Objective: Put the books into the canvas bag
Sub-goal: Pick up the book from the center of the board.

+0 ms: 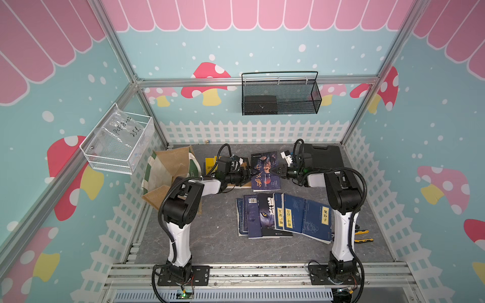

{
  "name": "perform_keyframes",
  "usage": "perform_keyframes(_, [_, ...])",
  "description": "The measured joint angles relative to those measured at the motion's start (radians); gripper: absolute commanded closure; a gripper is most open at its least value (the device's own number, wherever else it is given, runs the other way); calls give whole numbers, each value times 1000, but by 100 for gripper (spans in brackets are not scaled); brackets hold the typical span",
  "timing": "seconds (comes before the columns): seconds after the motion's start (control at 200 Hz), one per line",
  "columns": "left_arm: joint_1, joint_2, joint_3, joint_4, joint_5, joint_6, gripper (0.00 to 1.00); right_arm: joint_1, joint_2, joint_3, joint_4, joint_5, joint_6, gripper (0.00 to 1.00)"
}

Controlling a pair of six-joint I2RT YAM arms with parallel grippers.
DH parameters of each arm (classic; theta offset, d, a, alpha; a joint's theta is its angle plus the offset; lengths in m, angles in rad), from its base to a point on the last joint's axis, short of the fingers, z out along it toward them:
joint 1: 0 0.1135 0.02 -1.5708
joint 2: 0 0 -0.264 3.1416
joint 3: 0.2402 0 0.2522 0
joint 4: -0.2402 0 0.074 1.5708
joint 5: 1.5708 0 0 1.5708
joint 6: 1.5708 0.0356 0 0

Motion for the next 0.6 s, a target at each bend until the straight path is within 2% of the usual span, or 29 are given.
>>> perform_keyframes(0.16, [0,-165,76,-290,-105,127,1,0,-127,-28,-120,54,-88,100])
perform_keyframes(0.31, [0,-320,133,-496,-180,231,1,0,-246,-71,-137,62,-132,100])
perform_keyframes(0.475, [-10,-436,89,-575,-175,315,1,0,-403,-222,37,-12,-70,100])
perform_keyframes(0.595, [-39,-497,14,-572,-140,352,1,2,-468,-325,303,-85,89,100])
